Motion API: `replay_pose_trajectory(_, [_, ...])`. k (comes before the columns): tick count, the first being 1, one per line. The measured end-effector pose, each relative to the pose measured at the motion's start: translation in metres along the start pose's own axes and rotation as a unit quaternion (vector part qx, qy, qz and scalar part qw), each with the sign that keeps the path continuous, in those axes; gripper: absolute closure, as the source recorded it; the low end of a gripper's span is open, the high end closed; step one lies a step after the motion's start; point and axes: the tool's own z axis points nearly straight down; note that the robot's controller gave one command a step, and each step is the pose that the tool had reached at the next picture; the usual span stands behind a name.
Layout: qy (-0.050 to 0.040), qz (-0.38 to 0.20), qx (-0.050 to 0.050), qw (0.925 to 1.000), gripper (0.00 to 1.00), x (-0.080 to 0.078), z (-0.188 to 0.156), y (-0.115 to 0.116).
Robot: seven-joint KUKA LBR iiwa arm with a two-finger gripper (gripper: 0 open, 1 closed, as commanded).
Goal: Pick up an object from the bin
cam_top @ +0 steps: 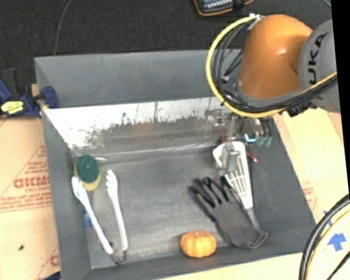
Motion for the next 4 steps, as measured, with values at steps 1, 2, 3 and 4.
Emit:
replay_pose_trajectory(1, [0.0000, 0.000, 0.000, 1.0000, 0.00, 0.000, 0.000, 0.000])
replay_pose_trajectory(2, [-0.0022, 0.035, 0.000, 0.9994, 1.00, 0.012, 0.049, -0.015])
replay_pose_trajectory(3, [-0.0022, 0.035, 0.000, 0.9994, 1.00, 0.012, 0.049, -0.015])
replay_pose_trajectory(4, [-0.0025, -0.056, 0.000, 0.9984, 1.00, -0.004, 0.084, -0.007])
